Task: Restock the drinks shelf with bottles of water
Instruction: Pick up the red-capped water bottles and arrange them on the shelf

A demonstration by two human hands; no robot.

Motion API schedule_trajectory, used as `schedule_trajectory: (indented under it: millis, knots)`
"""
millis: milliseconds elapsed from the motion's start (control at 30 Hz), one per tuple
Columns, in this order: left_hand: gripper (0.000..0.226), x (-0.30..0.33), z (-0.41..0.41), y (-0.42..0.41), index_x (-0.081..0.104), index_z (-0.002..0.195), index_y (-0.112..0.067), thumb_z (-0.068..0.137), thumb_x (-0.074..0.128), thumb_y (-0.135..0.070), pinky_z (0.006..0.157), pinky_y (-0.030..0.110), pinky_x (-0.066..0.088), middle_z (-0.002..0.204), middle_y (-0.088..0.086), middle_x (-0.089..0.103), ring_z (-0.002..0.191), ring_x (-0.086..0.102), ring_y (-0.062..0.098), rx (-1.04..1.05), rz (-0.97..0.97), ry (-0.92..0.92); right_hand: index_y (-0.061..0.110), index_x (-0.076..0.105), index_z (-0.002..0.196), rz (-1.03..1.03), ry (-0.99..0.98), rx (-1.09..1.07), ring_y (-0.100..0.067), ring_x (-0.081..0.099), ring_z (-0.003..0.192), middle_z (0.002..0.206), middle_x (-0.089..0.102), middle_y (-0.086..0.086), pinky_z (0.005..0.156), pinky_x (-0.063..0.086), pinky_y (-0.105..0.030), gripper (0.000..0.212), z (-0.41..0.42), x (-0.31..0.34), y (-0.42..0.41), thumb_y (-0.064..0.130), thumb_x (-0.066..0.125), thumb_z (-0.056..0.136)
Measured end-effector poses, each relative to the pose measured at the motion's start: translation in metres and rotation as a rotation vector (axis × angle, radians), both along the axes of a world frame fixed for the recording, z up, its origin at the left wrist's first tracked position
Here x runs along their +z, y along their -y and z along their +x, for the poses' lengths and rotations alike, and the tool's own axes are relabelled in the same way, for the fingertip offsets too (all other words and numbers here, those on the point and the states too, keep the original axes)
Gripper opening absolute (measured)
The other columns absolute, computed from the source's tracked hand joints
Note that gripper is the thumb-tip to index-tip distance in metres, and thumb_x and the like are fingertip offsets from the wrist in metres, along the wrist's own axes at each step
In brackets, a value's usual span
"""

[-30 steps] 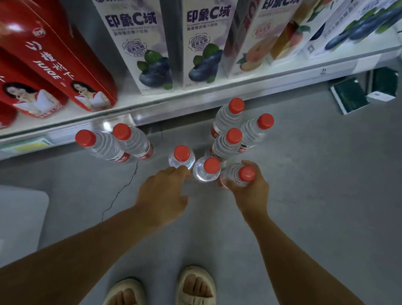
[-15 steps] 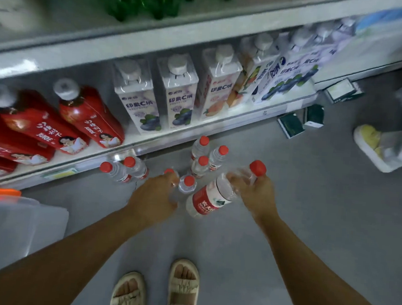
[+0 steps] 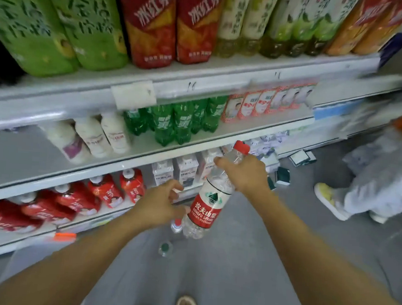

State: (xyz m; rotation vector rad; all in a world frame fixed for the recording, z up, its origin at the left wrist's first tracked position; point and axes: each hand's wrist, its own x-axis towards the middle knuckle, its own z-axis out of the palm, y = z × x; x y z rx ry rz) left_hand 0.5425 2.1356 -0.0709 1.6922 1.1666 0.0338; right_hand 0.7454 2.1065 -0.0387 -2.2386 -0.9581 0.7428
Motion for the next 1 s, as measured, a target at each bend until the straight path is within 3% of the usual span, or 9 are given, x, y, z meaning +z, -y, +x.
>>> schedule_trajectory:
  millis: [167,233,400,467,533,733,800,900,1000]
  knots:
    - [0.058,0.073,-0.012,0.000,0.051,0.114,-0.028,0.066,0.081,-0.040,0.090,0.039,0.051,0.111,0.000,0.060,0.103,0.060,0.017,0.105,-0.059,0.127,0.012,0.065,0.081,0.031,0.043,0.087,-0.018,0.062,0.072,0.078,0.066,-0.002,0.070,0.053,-0.032,0.046,-0.019,0.081,-0.010,0.056,0.068,0.070]
    - [0.053,0.102,-0.013,0.001,0.051,0.113,-0.029,0.070,0.081,-0.035,0.079,0.032,0.052,0.110,0.000,0.060,0.100,0.061,0.015,0.138,-0.068,0.176,0.012,0.066,0.077,0.044,0.064,0.127,-0.017,0.062,0.066,0.071,0.065,-0.001,0.062,0.052,-0.030,0.044,-0.027,0.112,-0.013,0.055,0.070,0.069]
    - [0.057,0.175,-0.009,0.007,0.046,0.115,-0.027,0.070,0.080,-0.035,0.081,0.031,0.055,0.104,-0.007,0.061,0.094,0.061,0.008,0.174,-0.028,0.290,0.018,0.052,0.056,0.088,0.141,0.304,-0.013,0.053,0.059,0.059,0.054,0.004,0.048,0.033,-0.026,0.043,-0.046,0.198,-0.024,0.054,0.070,0.070]
    - [0.051,0.202,-0.010,0.010,0.045,0.117,-0.026,0.077,0.076,-0.028,0.079,0.022,0.051,0.104,-0.011,0.061,0.093,0.060,0.003,0.196,0.000,0.340,0.017,0.053,0.057,0.141,0.159,0.376,-0.017,0.056,0.061,0.059,0.056,0.003,0.049,0.036,-0.028,0.045,-0.053,0.231,-0.029,0.058,0.069,0.064]
    - [0.052,0.229,-0.012,0.009,0.047,0.120,-0.021,0.076,0.077,-0.022,0.084,0.026,0.052,0.108,-0.004,0.064,0.095,0.062,0.008,0.243,0.026,0.398,0.015,0.055,0.059,0.180,0.165,0.419,-0.017,0.055,0.059,0.060,0.058,-0.001,0.051,0.039,-0.028,0.045,-0.061,0.267,-0.033,0.058,0.068,0.060]
    - [0.055,0.321,-0.030,0.010,0.041,0.117,-0.024,0.076,0.077,-0.023,0.070,0.017,0.045,0.107,-0.008,0.059,0.092,0.056,0.001,0.345,0.203,0.485,0.014,0.067,0.066,0.358,0.233,0.630,-0.016,0.064,0.069,0.066,0.069,0.001,0.067,0.052,-0.035,0.028,-0.092,0.372,-0.028,0.041,0.068,0.072]
    - [0.053,0.350,-0.039,0.013,0.042,0.113,-0.023,0.075,0.078,-0.021,0.072,0.018,0.045,0.107,-0.010,0.059,0.091,0.055,-0.002,0.377,0.267,0.519,0.015,0.068,0.070,0.410,0.233,0.673,-0.015,0.064,0.072,0.069,0.069,0.002,0.067,0.052,-0.034,0.027,-0.103,0.403,-0.028,0.041,0.068,0.073]
    - [0.052,0.386,-0.056,0.016,0.046,0.113,-0.020,0.073,0.079,-0.020,0.084,0.029,0.049,0.111,-0.004,0.062,0.097,0.059,0.005,0.443,0.355,0.552,0.013,0.063,0.069,0.461,0.261,0.720,-0.012,0.056,0.060,0.059,0.059,0.003,0.052,0.042,-0.024,0.032,-0.120,0.443,-0.029,0.045,0.069,0.073]
    - [0.054,0.419,-0.078,0.017,0.048,0.110,-0.025,0.069,0.081,-0.030,0.089,0.037,0.051,0.111,-0.004,0.063,0.100,0.061,0.013,0.512,0.474,0.540,0.017,0.056,0.076,0.530,0.186,0.718,-0.013,0.056,0.072,0.073,0.056,0.007,0.058,0.042,-0.024,0.039,-0.140,0.475,-0.029,0.052,0.072,0.066]
